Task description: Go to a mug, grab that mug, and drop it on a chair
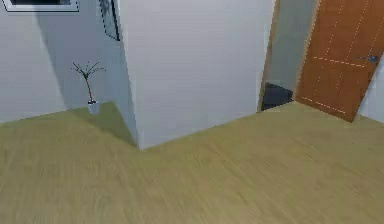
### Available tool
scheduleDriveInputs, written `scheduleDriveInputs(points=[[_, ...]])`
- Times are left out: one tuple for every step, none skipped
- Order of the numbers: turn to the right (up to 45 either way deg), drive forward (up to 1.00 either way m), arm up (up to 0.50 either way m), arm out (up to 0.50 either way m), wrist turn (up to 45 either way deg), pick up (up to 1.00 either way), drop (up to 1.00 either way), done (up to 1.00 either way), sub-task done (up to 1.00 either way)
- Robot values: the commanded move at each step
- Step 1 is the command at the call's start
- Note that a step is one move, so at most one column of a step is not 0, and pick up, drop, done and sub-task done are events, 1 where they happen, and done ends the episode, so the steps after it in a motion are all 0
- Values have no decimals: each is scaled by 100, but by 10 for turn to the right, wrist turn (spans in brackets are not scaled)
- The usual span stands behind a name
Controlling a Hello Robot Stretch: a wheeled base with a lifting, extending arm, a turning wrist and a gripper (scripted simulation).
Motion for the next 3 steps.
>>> scheduleDriveInputs(points=[[270,0,0,0,0,0,0,0,0],[0,55,0,0,0,0,0,0,0],[30,0,0,0,0,0,0,0,0]])
